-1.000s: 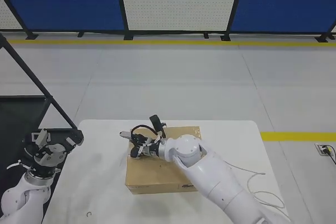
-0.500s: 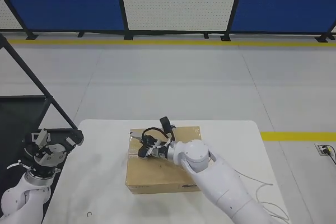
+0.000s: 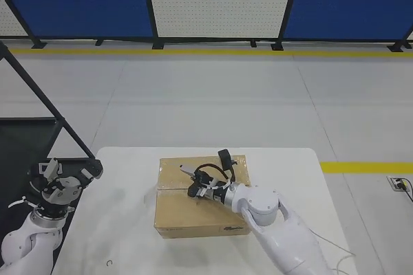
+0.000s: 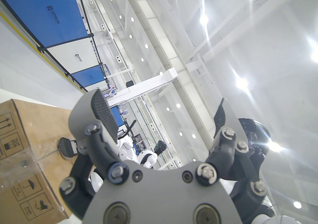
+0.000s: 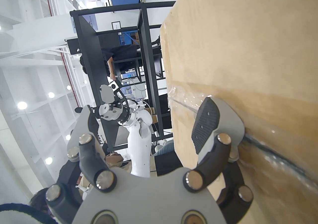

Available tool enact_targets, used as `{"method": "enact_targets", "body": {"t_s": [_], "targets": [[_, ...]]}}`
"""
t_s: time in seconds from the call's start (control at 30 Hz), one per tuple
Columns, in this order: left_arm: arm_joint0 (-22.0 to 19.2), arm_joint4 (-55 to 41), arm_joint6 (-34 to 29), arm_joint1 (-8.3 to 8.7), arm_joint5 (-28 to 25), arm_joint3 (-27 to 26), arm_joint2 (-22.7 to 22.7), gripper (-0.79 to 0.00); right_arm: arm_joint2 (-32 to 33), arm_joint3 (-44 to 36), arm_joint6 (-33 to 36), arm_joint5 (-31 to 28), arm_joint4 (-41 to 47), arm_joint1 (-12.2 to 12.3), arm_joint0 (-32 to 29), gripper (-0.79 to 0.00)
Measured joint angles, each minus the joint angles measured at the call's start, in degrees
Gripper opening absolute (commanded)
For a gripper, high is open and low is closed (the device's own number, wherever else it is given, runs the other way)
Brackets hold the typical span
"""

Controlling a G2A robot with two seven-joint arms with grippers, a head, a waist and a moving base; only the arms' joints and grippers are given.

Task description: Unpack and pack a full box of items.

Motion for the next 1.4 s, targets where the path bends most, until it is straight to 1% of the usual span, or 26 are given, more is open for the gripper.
{"method": "enact_targets", "body": {"t_s": [0.23, 0.47, 1.17, 1.23, 1.3, 1.4], "targets": [[0.00, 0.00, 0.00, 0.00, 0.00, 0.00, 0.00, 0.000, 4.72, -8.31, -1.67, 3.22, -2.86, 1.69, -5.76, 0.000], [0.00, 0.00, 0.00, 0.00, 0.00, 0.00, 0.00, 0.000, 7.92, -12.29, -4.06, 6.97, -4.10, 2.55, -8.49, 0.000], [0.00, 0.00, 0.00, 0.00, 0.00, 0.00, 0.00, 0.000, 14.93, -20.25, -11.39, 5.95, -3.13, 3.98, -17.07, 0.000], [0.00, 0.00, 0.00, 0.00, 0.00, 0.00, 0.00, 0.000, 15.48, -20.97, -12.87, 5.31, -2.56, 3.99, -17.91, 0.000], [0.00, 0.00, 0.00, 0.00, 0.00, 0.00, 0.00, 0.000, 16.01, -21.80, -14.00, 3.29, -1.22, 3.94, -18.83, 0.000], [0.04, 0.05, 0.05, 0.00, 0.02, -0.02, -0.01, 0.000, 16.53, -23.16, -14.87, -2.71, 0.82, 3.85, -20.65, 0.000]]}}
